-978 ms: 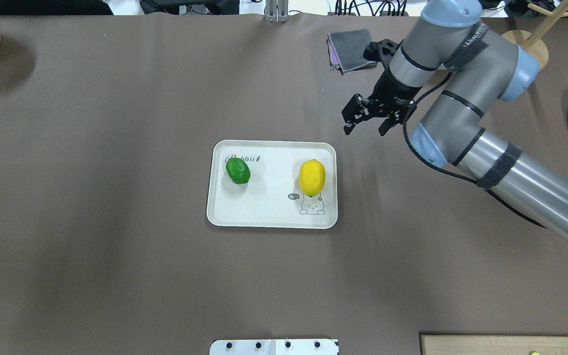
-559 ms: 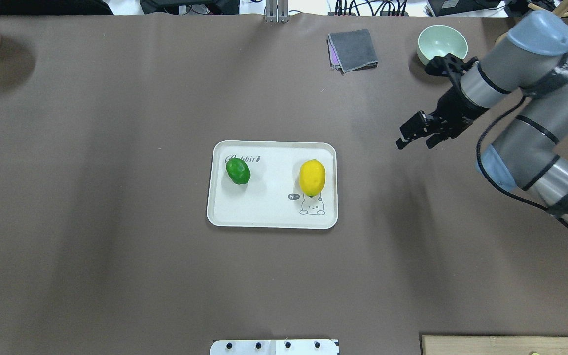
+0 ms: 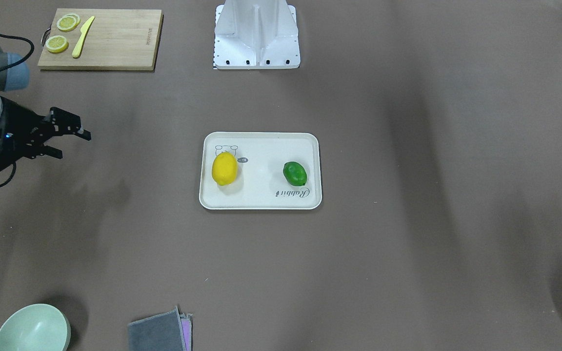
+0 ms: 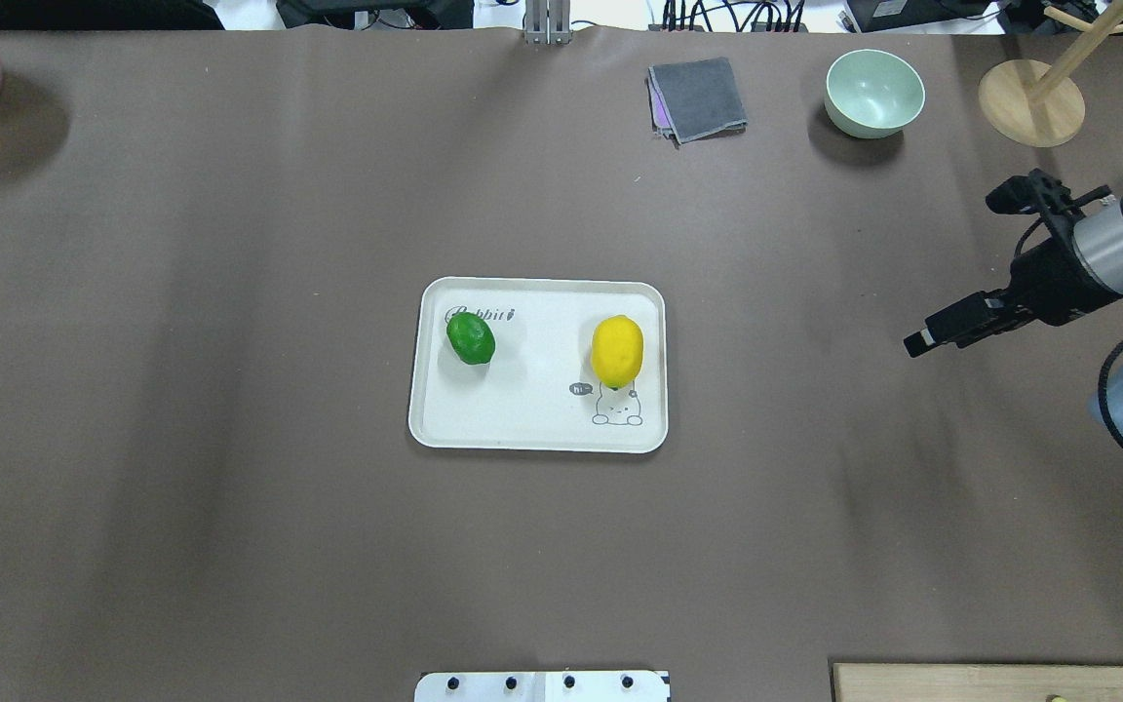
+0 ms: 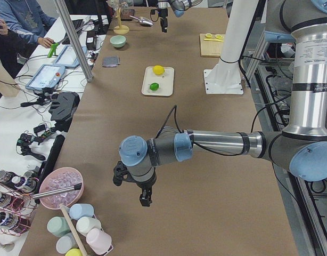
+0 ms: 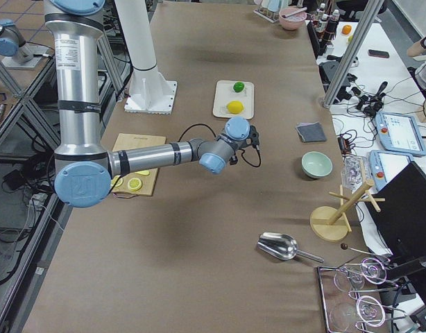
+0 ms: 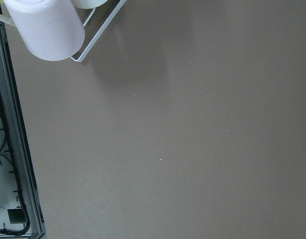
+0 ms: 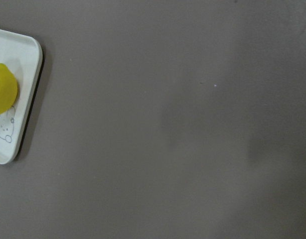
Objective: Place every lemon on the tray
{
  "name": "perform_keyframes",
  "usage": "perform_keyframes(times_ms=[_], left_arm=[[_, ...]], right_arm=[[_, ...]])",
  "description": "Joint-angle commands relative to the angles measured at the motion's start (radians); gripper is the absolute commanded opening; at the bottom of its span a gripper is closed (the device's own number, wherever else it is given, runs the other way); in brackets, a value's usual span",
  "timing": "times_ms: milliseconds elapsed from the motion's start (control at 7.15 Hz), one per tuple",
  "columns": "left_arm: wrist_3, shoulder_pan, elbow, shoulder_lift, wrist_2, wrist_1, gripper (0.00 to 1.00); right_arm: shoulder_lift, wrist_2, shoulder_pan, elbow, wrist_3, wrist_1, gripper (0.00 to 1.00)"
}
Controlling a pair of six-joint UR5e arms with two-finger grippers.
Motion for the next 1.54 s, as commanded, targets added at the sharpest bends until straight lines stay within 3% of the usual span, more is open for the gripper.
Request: perform_keyframes(times_ms=[0,140,419,699,978,1398], left_arm=[[-0.065,0.038,-0.082,0.068,-0.002,-0.055,0.98],[-0.066,0.038,-0.090,0.120,0.000,-0.149,0.98],[-0.063,0.041,-0.090,0.119,0.001,-0.149,0.98],[-0.063,0.044,-0.092,0.114,0.003,-0.149,0.98],[-0.066,0.046,-0.095,0.108,-0.003,-0.132,0.98],[-0.066,0.058,-0.096,0.088,-0.005,-0.089,0.98]], right_arm=[[-0.082,-0.053,0.095,-0.004,-0.141,-0.039,0.97],[-0.103,-0.093,0.125,-0.002,-0.181,-0.103,0.97],[-0.096,-0.113,0.188,0.007,-0.198,-0.326,0.97],[-0.091,-0.146,0.280,0.011,-0.376,-0.529,0.97],[-0.084,-0.197,0.334,0.079,-0.459,-0.755,0.97],[-0.084,-0.222,0.395,0.077,-0.537,-0.823,0.98]])
